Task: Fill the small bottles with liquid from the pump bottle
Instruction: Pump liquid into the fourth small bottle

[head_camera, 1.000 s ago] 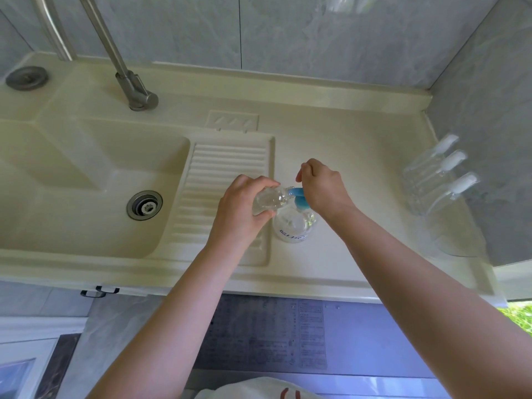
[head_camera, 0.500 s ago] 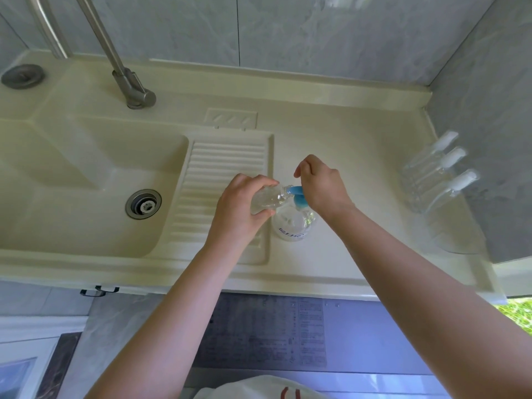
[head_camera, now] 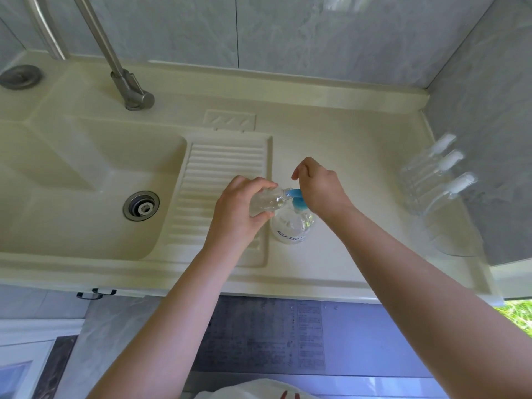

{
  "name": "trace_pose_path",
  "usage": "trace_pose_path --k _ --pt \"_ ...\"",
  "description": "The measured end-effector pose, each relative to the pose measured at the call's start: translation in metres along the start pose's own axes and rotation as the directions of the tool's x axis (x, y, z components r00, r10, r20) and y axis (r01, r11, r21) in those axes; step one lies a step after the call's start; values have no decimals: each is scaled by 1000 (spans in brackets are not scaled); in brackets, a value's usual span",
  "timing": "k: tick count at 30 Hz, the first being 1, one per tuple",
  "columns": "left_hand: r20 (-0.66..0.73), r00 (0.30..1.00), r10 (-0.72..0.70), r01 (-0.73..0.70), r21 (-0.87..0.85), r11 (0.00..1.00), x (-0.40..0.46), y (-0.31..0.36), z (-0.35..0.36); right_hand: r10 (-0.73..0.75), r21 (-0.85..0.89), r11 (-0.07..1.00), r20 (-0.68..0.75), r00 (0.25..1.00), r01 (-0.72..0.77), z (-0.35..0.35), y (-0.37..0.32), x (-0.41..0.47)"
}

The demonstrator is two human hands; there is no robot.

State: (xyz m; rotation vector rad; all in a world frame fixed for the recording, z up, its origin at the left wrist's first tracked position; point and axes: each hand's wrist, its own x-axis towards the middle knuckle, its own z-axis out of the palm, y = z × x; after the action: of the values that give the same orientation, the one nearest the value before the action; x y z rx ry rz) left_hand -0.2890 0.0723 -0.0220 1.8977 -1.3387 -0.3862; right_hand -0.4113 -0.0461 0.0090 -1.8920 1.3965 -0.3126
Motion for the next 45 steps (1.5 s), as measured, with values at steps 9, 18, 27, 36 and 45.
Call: trace_pose_path --k 9,18,27,36,45 --pt "-13 1000 6 -7 -12 1000 2 1 -3 93 47 994 79 993 -97 -10 -5 1" --pt "14 1000 -6 6 -10 1000 0 -1 0 38 5 999 -28 999 -38 2 -2 -3" --pt "2 1000 -8 8 -31 999 -2 2 -5 71 38 997 43 997 -73 -7 -6 -3" --pt "8 999 -33 34 -29 999 -5 1 -1 52 76 996 -13 999 -51 -1 -4 -7" --pt "-9 1000 -23 22 -27 999 -4 2 -4 85 82 993 39 996 -88 -5 -4 0"
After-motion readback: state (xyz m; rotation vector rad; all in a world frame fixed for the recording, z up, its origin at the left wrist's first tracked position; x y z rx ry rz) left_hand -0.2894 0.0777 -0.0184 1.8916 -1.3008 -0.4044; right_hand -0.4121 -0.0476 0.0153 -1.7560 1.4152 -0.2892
